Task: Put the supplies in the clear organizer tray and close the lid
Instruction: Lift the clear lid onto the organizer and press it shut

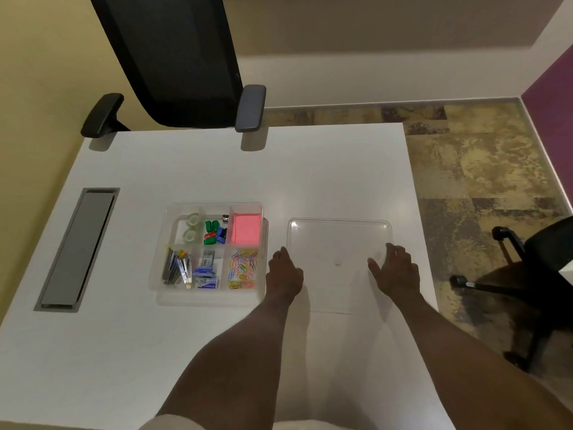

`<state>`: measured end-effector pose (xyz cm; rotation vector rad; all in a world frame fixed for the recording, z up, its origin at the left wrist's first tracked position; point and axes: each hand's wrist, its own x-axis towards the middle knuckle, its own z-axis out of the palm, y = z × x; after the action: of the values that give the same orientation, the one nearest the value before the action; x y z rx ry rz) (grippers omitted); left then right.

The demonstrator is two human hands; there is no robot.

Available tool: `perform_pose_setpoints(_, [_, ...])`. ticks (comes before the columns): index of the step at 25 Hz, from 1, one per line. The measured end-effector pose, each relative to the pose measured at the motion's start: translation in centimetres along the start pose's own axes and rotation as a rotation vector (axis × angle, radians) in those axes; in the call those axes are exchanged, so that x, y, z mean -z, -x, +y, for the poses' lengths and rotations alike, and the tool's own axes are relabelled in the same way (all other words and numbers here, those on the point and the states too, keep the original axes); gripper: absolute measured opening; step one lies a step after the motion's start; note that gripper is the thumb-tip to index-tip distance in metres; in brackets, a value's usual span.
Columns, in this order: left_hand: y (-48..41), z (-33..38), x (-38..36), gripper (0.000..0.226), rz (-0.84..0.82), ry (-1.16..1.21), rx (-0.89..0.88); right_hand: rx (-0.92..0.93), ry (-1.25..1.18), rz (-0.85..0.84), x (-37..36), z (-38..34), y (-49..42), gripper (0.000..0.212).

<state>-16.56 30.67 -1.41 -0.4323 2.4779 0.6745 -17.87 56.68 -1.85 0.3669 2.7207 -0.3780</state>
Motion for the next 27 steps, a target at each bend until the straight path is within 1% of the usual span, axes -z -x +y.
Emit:
perform_pose_setpoints(4, [-1.2,0.5,-0.1,0.072,0.01,0.062,0.071,-0.131,-0.06,0.046,-0.4,0.1,-0.9,0.053])
perform_pose_setpoints(7, [-1.4,0.8,-0.5,0.069,0.033,0.086,0.098,-0.189,-0.141,0.032,-0.8,0.1,-1.2,0.047])
perform_pose_setpoints(10, [-1.5,1.2,-0.7,0.062,0.042,0.1,0.098,-0.199,-0.187,-0.002,-1.1,-0.1,-1.5,0.048])
perform_pose_setpoints(12, [-1.6,1.2,-0.7,0.062,0.042,0.123,0.104,-0.239,-0.24,-0.015,-1.1,-0.1,-1.6,0.051])
perform_pose_setpoints(14, [-1.7,0.9,-0.4,0.061,0.074,0.21,0.167,-0.297,-0.313,-0.002,-0.9,0.3,-1.8,0.051])
perform_pose_setpoints(16, [-1.5,0.9,-0.2,0.05,0.16,0.277,0.195,-0.332,-0.353,0.03,-0.5,0.8,-1.8,0.046])
perform_pose_setpoints(18, [-0.8,1.4,0.1,0.037,0.276,0.319,0.182,-0.322,-0.362,0.092,-0.2,0.8,-1.4,0.035])
perform_pose_setpoints(22, [1.1,2.9,1.0,0.033,0.446,0.414,0.098,-0.253,-0.376,0.301,1.1,0.2,-0.3,0.023])
perform_pose_setpoints(25, [2.4,2.6,3.0,0.032,0.516,0.479,0.018,-0.163,-0.421,0.406,2.7,-0.5,0.6,0.019])
perform_pose_setpoints(27, [3.0,1.7,5.3,0.031,0.519,0.516,-0.075,-0.088,-0.4,0.485,3.8,-1.3,1.6,0.018])
